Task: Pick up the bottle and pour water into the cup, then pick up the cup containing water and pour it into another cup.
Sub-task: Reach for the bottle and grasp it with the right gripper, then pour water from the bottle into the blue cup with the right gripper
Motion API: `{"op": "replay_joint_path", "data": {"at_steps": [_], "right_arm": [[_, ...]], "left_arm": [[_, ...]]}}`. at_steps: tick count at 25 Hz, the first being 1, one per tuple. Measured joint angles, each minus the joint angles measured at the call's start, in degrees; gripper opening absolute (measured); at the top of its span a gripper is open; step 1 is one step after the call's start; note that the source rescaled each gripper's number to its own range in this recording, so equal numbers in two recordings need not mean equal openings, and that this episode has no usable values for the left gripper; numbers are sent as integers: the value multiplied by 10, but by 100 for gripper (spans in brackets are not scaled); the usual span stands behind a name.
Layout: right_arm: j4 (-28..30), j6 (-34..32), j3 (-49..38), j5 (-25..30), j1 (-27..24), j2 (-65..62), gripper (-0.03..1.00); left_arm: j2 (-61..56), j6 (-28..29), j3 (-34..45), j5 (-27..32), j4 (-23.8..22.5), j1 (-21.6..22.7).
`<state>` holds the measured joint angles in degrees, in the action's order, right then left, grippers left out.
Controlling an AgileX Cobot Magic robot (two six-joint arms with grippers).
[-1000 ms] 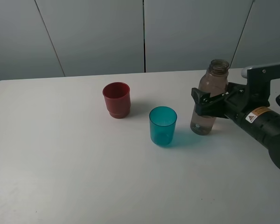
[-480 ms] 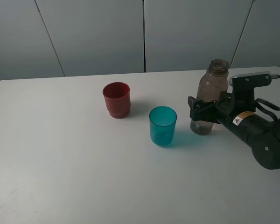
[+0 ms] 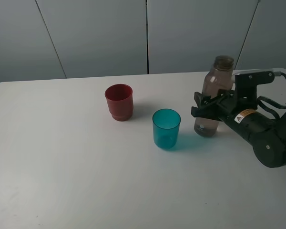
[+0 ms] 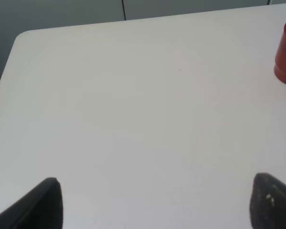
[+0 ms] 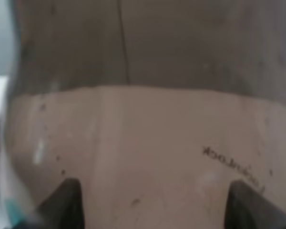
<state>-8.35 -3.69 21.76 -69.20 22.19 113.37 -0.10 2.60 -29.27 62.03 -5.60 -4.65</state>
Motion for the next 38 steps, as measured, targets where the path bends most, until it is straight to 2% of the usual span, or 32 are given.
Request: {"op": "replay_joint_path", "data": {"at_steps": [13, 19, 23, 26, 30, 32, 38], "right_arm": [[8, 14, 0, -1, 0, 1, 0], [17, 46, 0, 15, 0, -13, 0], [34, 98, -1, 25, 0, -53, 0], [40, 189, -2, 64, 0, -98, 0], [13, 334, -2, 147, 3, -150, 0], [-8, 411, -2, 188, 15, -171, 0], [-99, 632, 1, 259, 71, -186, 0]], "left_arm": [[0, 0, 0, 0, 0, 0], [0, 0, 0, 0, 0, 0], [0, 0, 0, 0, 0, 0], [0, 0, 0, 0, 0, 0], [0, 0, 0, 0, 0, 0], [0, 0, 0, 0, 0, 0], [0, 0, 0, 0, 0, 0]]}}
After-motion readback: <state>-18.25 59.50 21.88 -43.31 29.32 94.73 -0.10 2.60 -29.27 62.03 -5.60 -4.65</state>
